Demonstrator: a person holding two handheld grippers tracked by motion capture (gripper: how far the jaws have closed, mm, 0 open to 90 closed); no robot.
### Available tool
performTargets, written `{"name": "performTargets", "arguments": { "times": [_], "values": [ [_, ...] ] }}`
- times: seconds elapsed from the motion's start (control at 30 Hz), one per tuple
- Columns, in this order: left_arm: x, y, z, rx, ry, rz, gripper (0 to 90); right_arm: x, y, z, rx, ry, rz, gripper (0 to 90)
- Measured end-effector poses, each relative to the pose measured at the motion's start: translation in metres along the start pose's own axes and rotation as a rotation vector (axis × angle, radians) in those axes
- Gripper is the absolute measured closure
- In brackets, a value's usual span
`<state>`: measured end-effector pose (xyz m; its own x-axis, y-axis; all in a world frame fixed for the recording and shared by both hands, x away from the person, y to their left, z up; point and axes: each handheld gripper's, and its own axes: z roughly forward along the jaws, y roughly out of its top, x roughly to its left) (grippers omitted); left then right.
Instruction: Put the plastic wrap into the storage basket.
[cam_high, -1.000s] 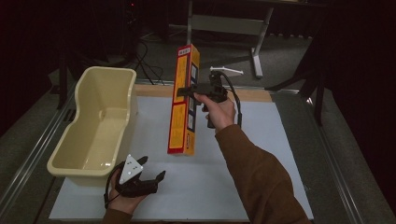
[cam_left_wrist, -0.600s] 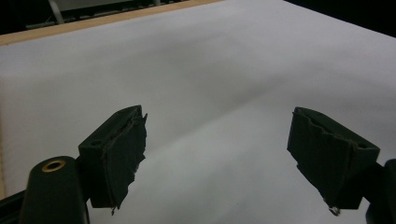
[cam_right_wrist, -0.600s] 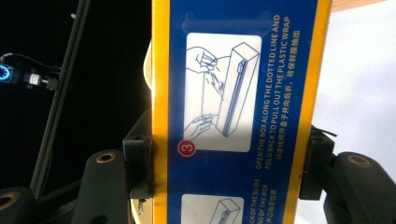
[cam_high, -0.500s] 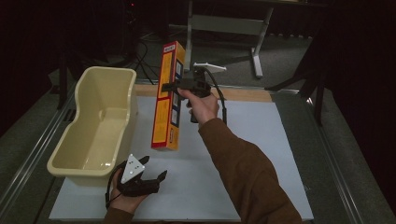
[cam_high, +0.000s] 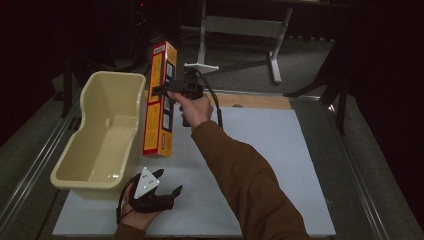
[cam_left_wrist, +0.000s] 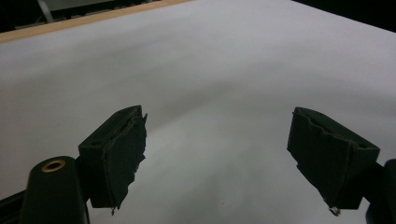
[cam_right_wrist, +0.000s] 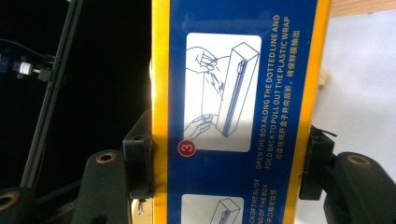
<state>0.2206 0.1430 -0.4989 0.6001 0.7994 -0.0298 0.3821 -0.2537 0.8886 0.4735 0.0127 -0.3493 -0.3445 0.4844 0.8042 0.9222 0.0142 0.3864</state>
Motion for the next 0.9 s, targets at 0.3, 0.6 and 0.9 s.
{"name": "performTargets", "arguments": {
  "times": [0.3, 0.6, 0.9],
  "values": [
    [0.001, 0.0, -0.002, -0.01, 0.0, -0.01, 19.2, 0.01, 0.0, 0.023, 0.017, 0.012, 0.02, 39.0],
    [0.0, 0.0, -0.005, -0.02, -0.002, -0.002, 19.2, 0.021, -0.004, 0.041, 0.026, 0.039, 0.036, 39.0],
    [-0.005, 0.0, -0.004, -0.018, -0.012, 0.015, 19.2, 0.028, -0.013, 0.059, 0.032, 0.033, 0.042, 39.0]
  ]
}}
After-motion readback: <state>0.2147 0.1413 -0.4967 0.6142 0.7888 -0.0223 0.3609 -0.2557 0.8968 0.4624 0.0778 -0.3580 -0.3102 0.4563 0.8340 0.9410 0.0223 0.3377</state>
